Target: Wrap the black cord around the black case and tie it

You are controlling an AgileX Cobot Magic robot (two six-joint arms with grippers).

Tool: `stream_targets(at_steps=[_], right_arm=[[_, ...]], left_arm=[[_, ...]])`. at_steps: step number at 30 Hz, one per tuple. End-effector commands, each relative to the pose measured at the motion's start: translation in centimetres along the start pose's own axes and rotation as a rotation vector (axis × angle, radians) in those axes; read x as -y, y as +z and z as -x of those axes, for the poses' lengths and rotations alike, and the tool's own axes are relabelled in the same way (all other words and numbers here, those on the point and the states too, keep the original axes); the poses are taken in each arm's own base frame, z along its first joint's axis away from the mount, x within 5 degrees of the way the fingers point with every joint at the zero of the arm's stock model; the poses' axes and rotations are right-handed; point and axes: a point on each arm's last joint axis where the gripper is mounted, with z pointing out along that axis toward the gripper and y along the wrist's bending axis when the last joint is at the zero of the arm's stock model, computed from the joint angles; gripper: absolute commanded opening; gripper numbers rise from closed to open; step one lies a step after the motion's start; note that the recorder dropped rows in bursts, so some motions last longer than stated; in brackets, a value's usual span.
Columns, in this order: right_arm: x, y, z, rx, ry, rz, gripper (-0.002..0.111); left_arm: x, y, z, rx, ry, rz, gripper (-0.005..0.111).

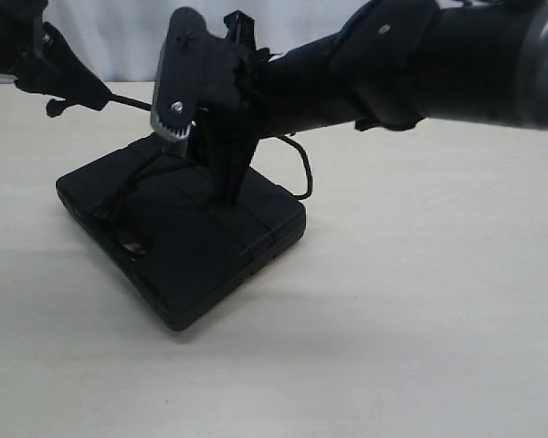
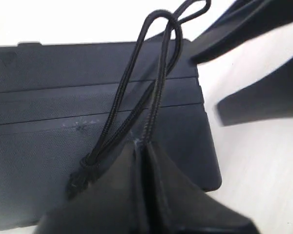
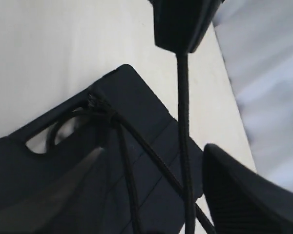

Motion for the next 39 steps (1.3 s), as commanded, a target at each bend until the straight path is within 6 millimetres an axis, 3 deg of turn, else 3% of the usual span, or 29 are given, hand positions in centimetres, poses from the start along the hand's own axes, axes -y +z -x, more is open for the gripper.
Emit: stream_targets(at_steps=[1,5,12,18,25,32,35,39], right_arm=[[-0.9,2.6,-0.3,-0.051,-0.077,-0.084,0.05],[-1.0,4.2,-0.8,-0.103,-0.077,-0.198,0.05],[-0.5,4.3,-1.0,-0.122,-0.079,-0.26,0.045],[-0.2,4.2,-0.4,-0.1,-0.069,-0.254,0.03],[-0.6,4.3,-0.1,-0.071,-0.043,-0.183,0.004],[-0.8,4.4,0.0,-0.063,0.0,-0.165,0.004],[-0.6,4.0,0.2,-0.056,0.0,-0.175,0.004],[-0.2,3.3,0.7,-0.039,0.022,-0.185,0.004]], left_arm=[[0.8,-1.1,0.4,0.03,0.02,0.007,0.0],[0.9,-1.2,0.4,0.029,0.024,0.004,0.0],[1.0,-1.2,0.4,0.028,0.043,-0.001,0.0],[1.0,-1.2,0.4,0.03,0.042,-0.002,0.0],[1.0,-1.2,0.4,0.029,0.045,-0.002,0.0],[0.7,-1.2,0.5,0.045,0.043,0.021,0.0],[0.9,-1.1,0.8,0.077,0.025,0.004,0.007],[0.8,-1.2,1.0,0.101,0.017,0.008,0.029]])
